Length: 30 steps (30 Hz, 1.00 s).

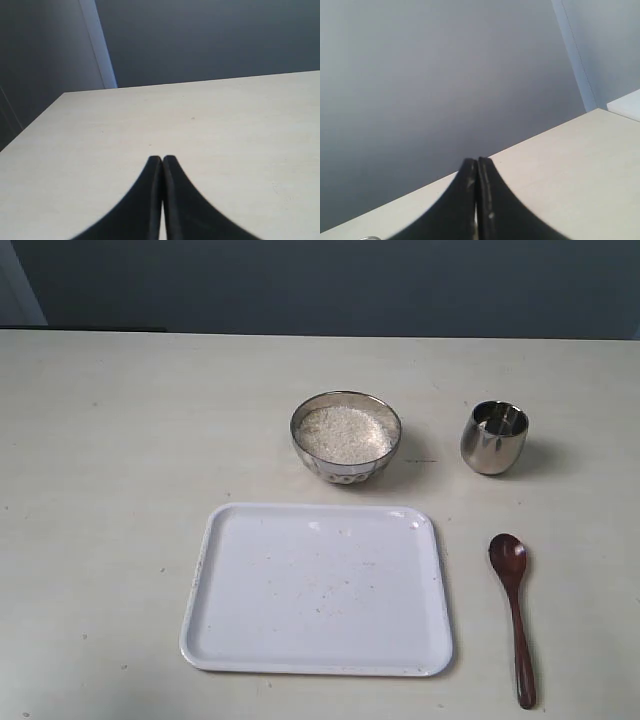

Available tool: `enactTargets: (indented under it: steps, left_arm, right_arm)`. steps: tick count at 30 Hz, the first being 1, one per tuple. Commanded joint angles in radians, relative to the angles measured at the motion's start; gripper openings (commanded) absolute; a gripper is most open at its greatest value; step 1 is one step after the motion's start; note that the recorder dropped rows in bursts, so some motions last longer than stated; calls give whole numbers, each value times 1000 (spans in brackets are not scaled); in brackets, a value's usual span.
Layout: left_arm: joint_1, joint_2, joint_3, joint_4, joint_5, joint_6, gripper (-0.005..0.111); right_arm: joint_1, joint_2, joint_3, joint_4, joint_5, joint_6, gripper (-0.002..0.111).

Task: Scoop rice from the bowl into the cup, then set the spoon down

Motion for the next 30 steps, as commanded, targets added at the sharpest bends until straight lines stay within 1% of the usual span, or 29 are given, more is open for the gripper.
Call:
enactTargets:
  steps: [1,11,13,15,18,20,23,25,26,29,30]
  left_arm:
    - [-6,-4,-3,-7,-13,-4,0]
    - [-6,-4,-3,-7,-13,-4,0]
    - [-6,-4,-3,-7,-13,-4,0]
    - [-6,-4,-3,-7,-13,-4,0]
    - [-6,-4,-3,-7,-13,-4,0]
    - [-6,-4,-3,-7,-13,-4,0]
    - [-6,-4,-3,-7,-13,-4,0]
    - [-6,-4,-3,-7,-13,-4,0]
    - [-6,-4,-3,-7,-13,-4,0]
    - [-6,-4,-3,-7,-13,-4,0]
    - [-6,-4,-3,-7,-13,-4,0]
  right_arm:
    - [-5,-4,7,0,1,-6,-1]
    - [-5,-4,7,7,-14,-4,-1]
    - [-5,-4,7,76,-74,3,-1]
    - [-5,-4,7,184,-113,57,-1]
    - [-5,-4,7,335,-105,91,-1]
    - [-5,-4,7,388,-87,91,-1]
    - [-3,-4,7,450,-54,91,-1]
    - [-1,-4,7,494,16,93,-1]
    - [6,-4,7,491,85,79,-1]
    - [44,-4,-60,496,224,-97,-1]
    - [64,-4,-90,515,264,-210,-1]
